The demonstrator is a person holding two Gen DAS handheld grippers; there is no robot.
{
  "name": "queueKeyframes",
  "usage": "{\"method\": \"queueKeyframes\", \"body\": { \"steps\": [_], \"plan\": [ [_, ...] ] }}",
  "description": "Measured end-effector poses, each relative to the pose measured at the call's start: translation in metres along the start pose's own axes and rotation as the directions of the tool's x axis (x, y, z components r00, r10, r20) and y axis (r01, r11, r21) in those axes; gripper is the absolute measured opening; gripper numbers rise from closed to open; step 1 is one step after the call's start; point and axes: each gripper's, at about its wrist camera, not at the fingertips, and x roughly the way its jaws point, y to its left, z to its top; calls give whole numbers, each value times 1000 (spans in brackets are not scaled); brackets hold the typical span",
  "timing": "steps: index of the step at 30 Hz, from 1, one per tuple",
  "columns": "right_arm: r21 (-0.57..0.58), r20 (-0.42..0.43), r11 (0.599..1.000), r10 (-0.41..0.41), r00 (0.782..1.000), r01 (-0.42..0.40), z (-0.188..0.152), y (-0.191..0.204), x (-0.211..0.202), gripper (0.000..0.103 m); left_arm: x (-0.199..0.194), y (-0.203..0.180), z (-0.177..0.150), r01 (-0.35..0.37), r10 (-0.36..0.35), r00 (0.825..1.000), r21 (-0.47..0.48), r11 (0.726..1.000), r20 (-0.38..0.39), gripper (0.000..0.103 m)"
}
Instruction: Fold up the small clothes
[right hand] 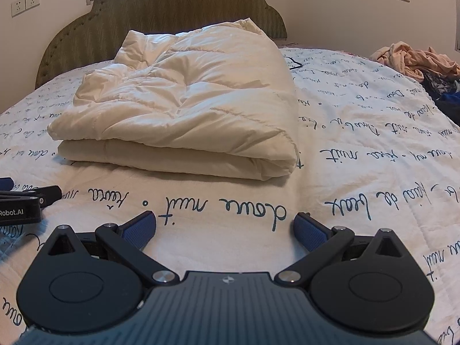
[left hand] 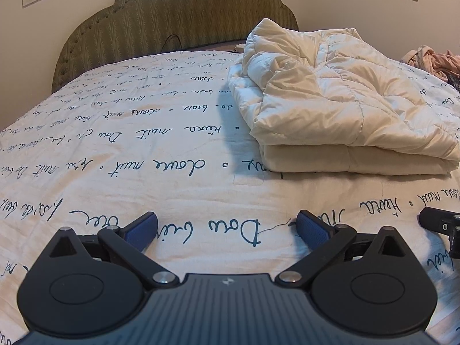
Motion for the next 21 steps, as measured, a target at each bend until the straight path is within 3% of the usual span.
{"method": "queueKeyframes", "body": {
  "steps": [21],
  "plan": [
    [15,24,1000,-3,1000,3,-2,-3,-2,103,-1,0,-1,-4,4,1000,-1,1000,6,103]
  ]
}}
